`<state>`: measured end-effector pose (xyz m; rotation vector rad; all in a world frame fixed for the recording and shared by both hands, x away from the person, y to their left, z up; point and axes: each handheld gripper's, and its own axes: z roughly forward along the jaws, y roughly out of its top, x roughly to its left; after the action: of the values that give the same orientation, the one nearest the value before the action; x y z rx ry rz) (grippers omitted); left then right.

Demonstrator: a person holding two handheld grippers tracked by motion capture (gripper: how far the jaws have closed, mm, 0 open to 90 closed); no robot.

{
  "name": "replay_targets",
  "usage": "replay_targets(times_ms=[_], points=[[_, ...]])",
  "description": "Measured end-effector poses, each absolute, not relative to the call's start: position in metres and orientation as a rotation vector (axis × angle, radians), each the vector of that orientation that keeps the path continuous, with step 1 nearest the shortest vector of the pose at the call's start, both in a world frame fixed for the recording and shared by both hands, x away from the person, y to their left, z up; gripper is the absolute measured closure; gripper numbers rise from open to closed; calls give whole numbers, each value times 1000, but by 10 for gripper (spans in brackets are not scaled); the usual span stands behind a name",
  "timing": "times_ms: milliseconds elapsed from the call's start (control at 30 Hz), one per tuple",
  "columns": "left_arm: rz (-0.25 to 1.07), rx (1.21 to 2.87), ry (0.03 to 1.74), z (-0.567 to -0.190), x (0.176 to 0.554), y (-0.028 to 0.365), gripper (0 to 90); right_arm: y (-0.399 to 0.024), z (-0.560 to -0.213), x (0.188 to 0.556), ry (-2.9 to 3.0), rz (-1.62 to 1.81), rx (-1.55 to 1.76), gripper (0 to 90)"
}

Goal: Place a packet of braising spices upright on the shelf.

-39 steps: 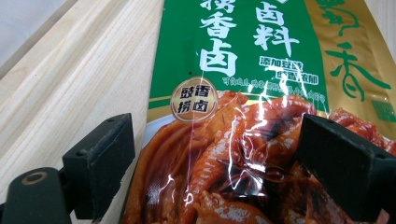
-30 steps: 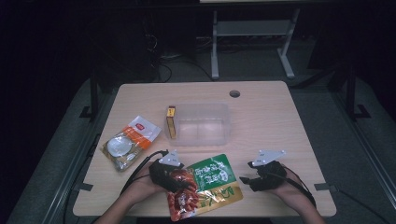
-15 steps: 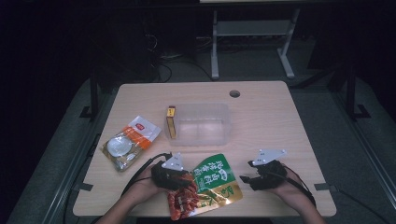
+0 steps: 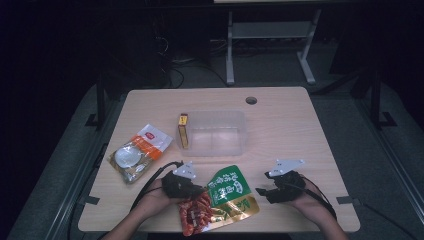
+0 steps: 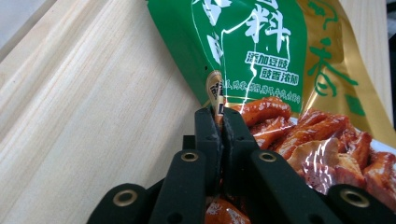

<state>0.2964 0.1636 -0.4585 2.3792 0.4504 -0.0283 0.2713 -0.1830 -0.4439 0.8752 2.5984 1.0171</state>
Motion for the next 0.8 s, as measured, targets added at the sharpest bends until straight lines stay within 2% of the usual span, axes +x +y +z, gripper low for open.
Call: replay_targets(times_ms=[200, 567, 800], points=[[-56, 2344, 473, -452, 297, 170, 890, -184, -441, 275, 2628, 1045, 928, 275], [-1, 2203, 502, -428, 293, 196, 893, -179, -436, 275, 2693, 1236, 879, 150], [53, 2112, 532, -411, 287, 213, 894, -163, -428, 290, 2713, 1342, 832, 135]])
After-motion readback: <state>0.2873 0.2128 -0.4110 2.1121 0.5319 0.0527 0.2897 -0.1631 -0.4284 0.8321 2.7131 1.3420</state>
